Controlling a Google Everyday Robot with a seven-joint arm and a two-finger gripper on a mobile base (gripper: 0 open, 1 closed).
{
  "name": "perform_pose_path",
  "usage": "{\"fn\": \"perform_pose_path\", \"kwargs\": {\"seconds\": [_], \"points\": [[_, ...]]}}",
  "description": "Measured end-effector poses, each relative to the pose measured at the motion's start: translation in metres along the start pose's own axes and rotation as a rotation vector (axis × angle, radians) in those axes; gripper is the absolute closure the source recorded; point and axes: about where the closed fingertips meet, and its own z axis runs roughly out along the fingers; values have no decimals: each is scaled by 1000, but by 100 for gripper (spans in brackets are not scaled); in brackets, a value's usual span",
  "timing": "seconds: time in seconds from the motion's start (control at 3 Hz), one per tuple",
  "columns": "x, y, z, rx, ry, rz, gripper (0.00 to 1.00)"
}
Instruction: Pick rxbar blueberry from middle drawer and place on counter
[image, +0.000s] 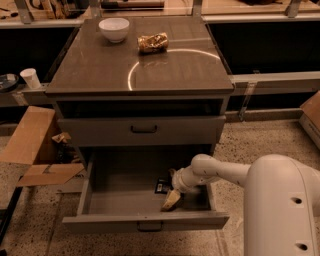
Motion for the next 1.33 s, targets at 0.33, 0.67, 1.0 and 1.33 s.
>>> {"fn": "perform_pose_path", "kwargs": {"seconds": [0.33, 0.67, 1.0, 1.33], "points": [[7, -1, 4, 1, -5, 5, 18], [5, -2, 0, 6, -7, 5, 41], [0, -2, -6, 6, -7, 5, 64], [-4, -2, -12, 6, -7, 5, 87]]}}
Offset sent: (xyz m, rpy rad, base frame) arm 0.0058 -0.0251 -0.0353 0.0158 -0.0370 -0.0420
